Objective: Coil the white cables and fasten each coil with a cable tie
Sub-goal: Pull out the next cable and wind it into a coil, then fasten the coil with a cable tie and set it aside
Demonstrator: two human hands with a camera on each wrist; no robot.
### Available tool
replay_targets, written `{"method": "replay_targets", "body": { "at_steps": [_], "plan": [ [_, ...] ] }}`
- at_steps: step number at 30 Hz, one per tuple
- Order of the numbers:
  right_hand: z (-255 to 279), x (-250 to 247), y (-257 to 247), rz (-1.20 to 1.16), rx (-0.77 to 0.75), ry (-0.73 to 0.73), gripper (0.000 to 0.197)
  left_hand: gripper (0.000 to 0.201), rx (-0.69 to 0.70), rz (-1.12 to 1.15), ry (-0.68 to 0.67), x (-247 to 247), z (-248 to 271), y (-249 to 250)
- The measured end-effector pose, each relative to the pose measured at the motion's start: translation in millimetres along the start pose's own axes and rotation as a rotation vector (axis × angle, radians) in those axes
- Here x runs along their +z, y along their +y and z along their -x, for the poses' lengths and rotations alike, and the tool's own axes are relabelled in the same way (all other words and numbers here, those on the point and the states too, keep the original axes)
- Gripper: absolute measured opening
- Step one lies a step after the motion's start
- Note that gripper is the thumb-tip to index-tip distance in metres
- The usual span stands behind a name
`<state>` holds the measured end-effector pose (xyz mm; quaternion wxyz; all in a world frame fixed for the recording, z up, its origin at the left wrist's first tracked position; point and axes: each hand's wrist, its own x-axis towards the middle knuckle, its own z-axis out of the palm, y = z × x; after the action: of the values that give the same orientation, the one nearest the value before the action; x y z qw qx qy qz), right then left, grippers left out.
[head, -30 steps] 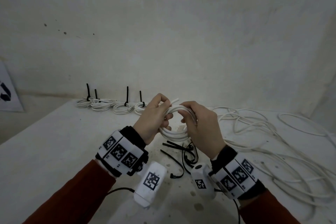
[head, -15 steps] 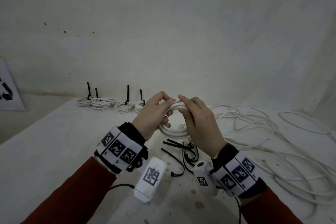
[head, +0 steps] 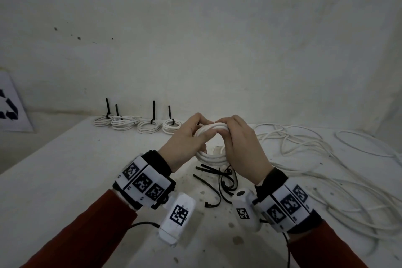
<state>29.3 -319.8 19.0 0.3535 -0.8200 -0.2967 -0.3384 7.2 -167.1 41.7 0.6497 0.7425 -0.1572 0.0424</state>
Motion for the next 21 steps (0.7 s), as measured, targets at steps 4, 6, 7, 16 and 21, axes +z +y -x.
{"method": "replay_targets", "body": {
  "at_steps": [4,6,7,16,21],
  "plan": [
    [-1.7,-1.9,2.4,-0.010,0.054,-0.054,0.040,0.005,0.041,0.013,0.083,6.1,-1.6,-6.5],
    [-3.5,-8.2,1.6,-0.046,0.094,-0.148,0.033,0.001,0.025,0.012,0.119,7.8,-2.4,-11.8],
    [-3.5,-11.6,1.3,-0.078,0.133,-0.193,0.032,0.003,0.016,-0.004,0.137,7.4,-2.5,-15.0],
    [31.7,-9.5,-4.1,0.251,0.173,-0.874,0.025,0.009,-0.062,-0.171,0.340,-28.4,-0.3,-49.1],
    [29.2,14.6,-14.8,0.374,0.102,-1.282,0.041,0.012,-0.058,-0.255,0.324,-32.1,3.5,-51.9]
  ]
}}
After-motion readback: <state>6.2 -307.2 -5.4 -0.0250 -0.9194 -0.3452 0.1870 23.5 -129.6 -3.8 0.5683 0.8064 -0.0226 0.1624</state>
